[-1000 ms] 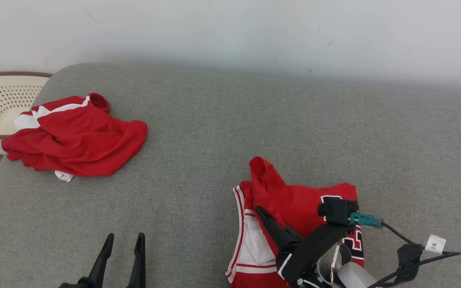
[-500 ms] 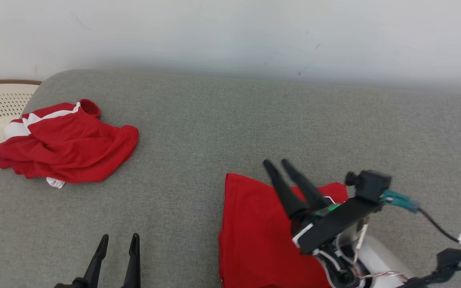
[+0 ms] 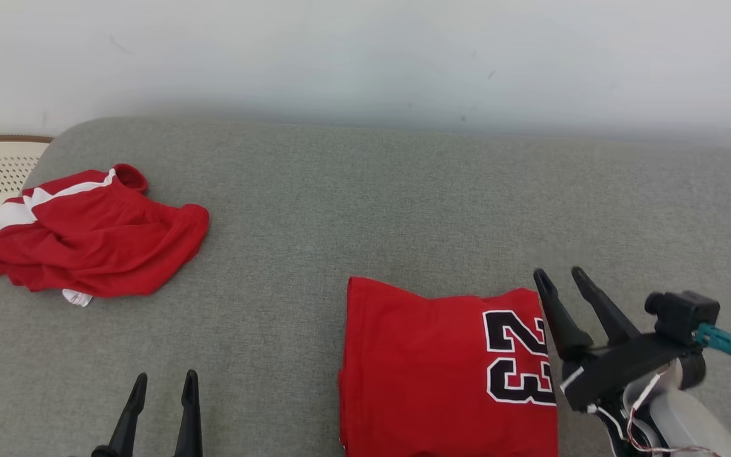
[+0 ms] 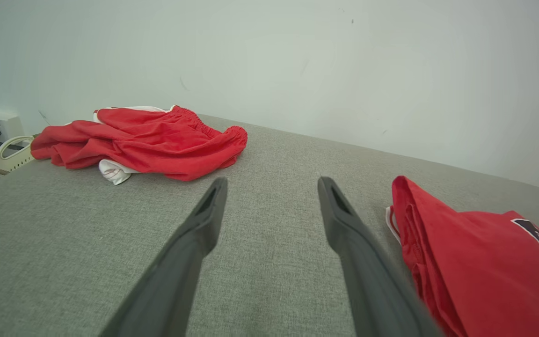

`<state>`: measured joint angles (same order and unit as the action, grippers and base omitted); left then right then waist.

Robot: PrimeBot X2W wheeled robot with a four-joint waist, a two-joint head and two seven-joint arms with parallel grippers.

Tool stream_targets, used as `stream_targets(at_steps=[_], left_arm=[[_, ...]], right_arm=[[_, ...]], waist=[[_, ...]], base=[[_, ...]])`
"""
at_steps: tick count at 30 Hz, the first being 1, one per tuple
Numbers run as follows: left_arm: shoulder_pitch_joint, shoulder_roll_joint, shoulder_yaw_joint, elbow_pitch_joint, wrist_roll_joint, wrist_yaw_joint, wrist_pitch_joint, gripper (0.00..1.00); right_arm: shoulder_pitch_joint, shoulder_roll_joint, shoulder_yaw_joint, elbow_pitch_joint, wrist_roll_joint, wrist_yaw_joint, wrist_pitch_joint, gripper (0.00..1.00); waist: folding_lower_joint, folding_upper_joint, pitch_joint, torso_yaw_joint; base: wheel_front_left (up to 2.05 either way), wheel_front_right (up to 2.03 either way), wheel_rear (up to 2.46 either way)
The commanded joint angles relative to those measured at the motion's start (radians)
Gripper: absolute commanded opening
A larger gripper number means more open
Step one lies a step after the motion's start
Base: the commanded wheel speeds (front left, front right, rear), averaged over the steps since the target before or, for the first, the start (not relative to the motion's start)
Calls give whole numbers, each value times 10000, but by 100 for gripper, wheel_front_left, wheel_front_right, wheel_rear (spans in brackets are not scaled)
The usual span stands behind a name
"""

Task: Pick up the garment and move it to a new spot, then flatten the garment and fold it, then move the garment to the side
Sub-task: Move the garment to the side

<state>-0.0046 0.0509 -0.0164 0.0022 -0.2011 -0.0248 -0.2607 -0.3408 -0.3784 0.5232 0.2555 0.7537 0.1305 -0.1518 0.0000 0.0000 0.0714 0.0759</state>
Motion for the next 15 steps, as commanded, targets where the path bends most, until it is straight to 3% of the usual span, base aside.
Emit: stream_targets(at_steps=[1,15], left_arm=[[84,-3,68,-40,62,2,-57,100],[46,-2,-59,-188,80,162,-57,100]], right_arm=[[240,-2,-143,117,-292,4,117,100],[1512,317,-455,413,-531,4,1409,100]], waist=[[0,0,32,-70],[0,0,242,-418]], base=[[0,0,0],[0,0,0]])
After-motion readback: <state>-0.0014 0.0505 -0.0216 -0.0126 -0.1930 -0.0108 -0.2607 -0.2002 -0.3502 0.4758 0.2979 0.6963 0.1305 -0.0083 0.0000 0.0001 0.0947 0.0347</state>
